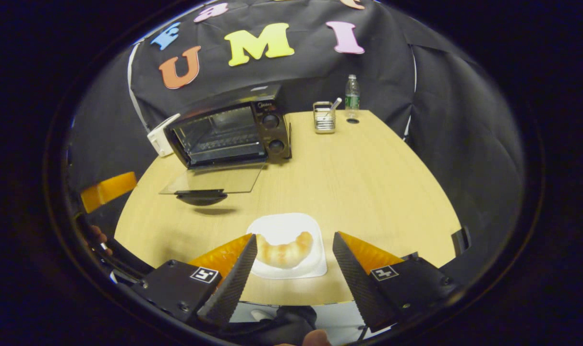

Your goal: Open the electric oven with the left hand, put the food in, and close the electric oven.

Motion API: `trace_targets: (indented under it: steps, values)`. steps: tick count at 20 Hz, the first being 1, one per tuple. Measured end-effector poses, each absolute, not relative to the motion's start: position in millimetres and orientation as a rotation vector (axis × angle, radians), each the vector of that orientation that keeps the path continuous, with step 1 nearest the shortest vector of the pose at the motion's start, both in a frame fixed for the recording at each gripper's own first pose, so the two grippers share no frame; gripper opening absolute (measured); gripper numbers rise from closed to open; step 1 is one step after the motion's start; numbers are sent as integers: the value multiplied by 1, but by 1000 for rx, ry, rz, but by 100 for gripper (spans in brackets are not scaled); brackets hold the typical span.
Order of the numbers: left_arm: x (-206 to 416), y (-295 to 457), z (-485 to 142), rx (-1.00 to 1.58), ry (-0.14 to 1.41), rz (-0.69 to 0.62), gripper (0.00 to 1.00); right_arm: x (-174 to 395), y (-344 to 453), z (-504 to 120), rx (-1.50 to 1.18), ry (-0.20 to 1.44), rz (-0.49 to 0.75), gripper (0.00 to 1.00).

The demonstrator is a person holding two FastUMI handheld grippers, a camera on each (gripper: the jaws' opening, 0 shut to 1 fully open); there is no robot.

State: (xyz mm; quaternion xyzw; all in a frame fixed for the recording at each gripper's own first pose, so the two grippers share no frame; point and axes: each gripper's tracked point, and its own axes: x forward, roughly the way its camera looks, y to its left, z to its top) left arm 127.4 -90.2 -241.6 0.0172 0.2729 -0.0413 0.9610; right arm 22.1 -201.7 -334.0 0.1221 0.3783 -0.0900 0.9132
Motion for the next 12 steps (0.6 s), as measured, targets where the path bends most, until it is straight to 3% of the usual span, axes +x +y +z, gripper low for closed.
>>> trace_targets:
  steps: [5, 12]
  values:
    - [98, -60, -214, 19, 535, -16, 95, 25, -192, -381, 315, 860, -171, 92]
    - [84, -47, -215, 6, 565, 17, 95, 29, -189, -414, 408, 909, -157, 72]
